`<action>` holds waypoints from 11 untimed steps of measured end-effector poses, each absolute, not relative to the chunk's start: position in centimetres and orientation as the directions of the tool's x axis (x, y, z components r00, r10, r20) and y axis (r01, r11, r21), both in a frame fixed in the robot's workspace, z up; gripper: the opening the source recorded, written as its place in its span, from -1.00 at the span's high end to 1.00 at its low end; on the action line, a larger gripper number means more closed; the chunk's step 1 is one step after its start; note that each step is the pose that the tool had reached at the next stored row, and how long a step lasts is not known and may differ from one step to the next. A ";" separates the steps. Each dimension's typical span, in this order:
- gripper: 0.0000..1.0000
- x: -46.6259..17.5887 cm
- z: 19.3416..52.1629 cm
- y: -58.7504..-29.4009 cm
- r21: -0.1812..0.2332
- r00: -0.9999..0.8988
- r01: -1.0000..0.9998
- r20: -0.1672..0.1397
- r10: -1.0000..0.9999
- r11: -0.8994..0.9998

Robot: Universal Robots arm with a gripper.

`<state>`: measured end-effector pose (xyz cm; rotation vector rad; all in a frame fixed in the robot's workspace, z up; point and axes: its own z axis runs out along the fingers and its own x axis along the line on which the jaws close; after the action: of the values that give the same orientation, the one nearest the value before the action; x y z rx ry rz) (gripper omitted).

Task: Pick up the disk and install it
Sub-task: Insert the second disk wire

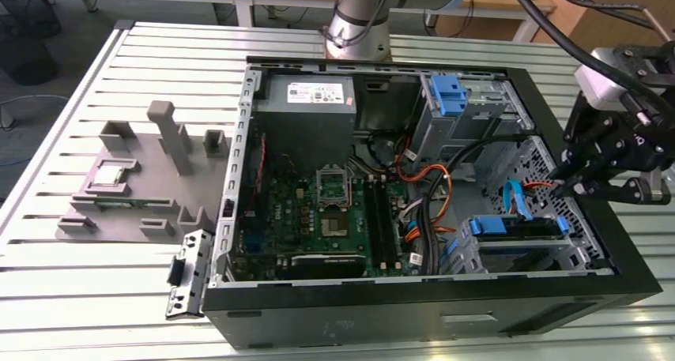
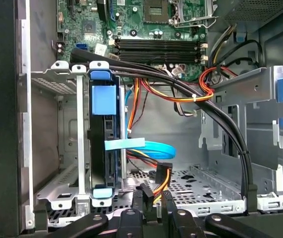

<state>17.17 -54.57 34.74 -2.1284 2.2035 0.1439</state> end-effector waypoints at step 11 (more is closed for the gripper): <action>0.41 16.7 34.3 -54.8 0.015 -0.035 -0.999 -0.116 -0.993 0.034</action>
<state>16.72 -54.76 34.26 -2.1297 2.2046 0.1407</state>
